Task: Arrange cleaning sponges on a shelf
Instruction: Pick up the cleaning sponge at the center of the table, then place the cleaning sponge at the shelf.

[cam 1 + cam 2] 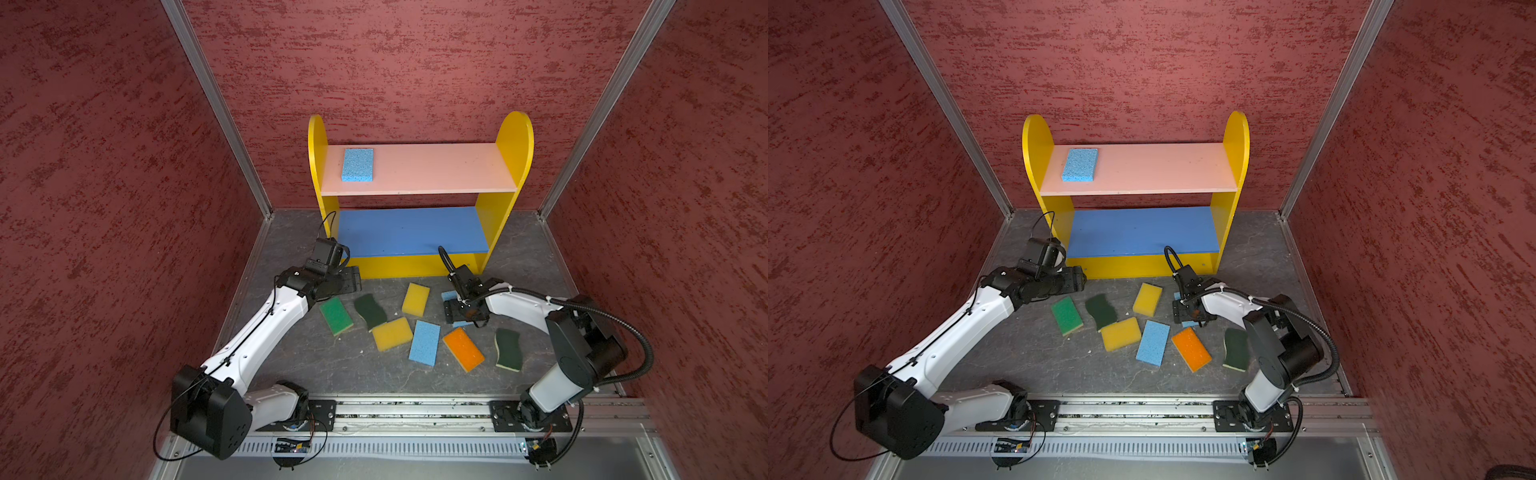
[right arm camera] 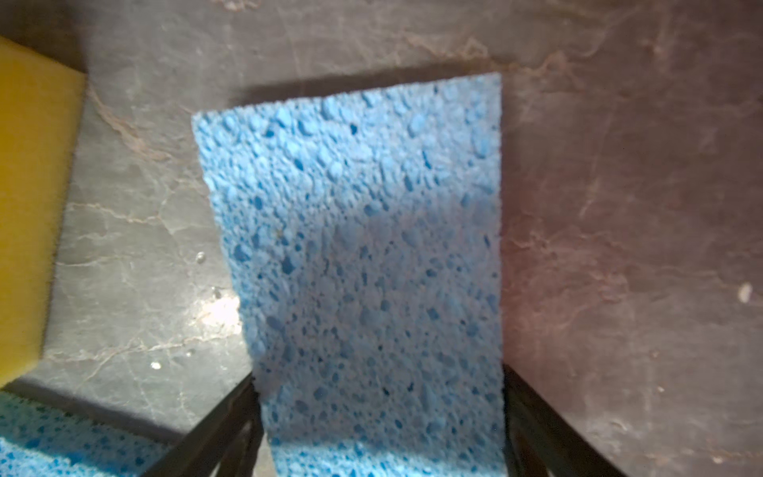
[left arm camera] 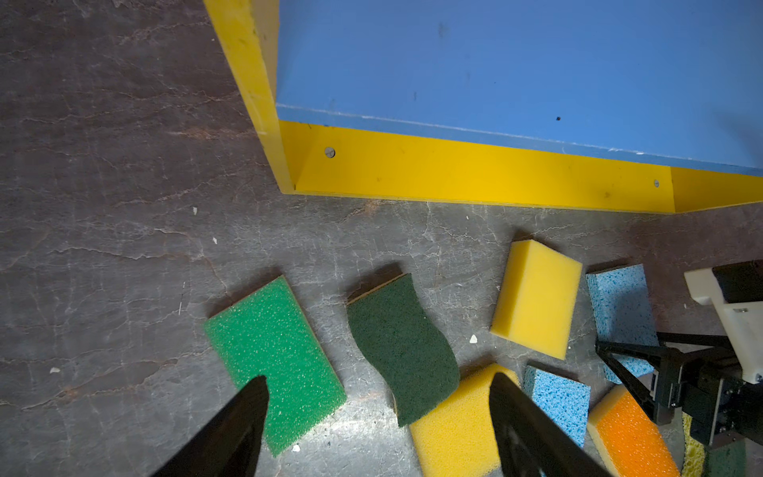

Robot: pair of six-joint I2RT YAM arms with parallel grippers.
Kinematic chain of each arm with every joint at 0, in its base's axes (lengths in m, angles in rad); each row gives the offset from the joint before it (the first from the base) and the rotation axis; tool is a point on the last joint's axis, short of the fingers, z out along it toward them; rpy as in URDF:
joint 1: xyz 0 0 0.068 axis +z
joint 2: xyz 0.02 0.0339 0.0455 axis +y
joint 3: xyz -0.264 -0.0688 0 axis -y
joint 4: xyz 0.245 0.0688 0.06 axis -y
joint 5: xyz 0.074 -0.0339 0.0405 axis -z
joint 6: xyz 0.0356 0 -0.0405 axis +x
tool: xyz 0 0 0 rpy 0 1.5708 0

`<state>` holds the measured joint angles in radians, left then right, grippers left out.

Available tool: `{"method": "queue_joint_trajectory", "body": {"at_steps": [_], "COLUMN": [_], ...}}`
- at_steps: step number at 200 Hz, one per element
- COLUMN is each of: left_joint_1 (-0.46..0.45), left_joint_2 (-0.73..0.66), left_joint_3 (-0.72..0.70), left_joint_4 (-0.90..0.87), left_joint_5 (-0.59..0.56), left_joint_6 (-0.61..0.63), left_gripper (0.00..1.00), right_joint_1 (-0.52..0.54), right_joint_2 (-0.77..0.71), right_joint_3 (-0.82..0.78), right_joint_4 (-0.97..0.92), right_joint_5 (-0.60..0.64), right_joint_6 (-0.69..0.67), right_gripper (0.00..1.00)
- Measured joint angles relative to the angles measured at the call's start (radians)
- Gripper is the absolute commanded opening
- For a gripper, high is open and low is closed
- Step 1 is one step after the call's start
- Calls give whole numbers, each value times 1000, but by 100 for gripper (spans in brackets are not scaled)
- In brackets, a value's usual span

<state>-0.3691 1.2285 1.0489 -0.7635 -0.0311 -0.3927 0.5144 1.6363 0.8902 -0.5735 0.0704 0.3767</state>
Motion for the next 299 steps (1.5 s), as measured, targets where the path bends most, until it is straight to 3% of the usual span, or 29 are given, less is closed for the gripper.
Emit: {"method": "queue_joint_trajectory", "body": {"at_steps": [52,102,223,299], "left_joint_1": [0,0,1,1], "left_joint_2": [-32,-82,-191,-207], "left_joint_3": [0,-5,-8,-4], "left_joint_4": [-5,-7,-66,-91], "left_joint_5": [-2,-8,-47,-78], "left_joint_6": [0,0,6,3], "left_gripper": [84,84,84,84], "right_joint_1": [0,0,0,2], "right_joint_2": [-2,-54,-357,-530], "right_joint_3": [0,16,106,249], "right_joint_4": [-7,-60,-156,-194], "right_joint_5": [3,15,45,46], "right_joint_6": [8,9,27,27], "right_gripper": [72,71,71,70]}}
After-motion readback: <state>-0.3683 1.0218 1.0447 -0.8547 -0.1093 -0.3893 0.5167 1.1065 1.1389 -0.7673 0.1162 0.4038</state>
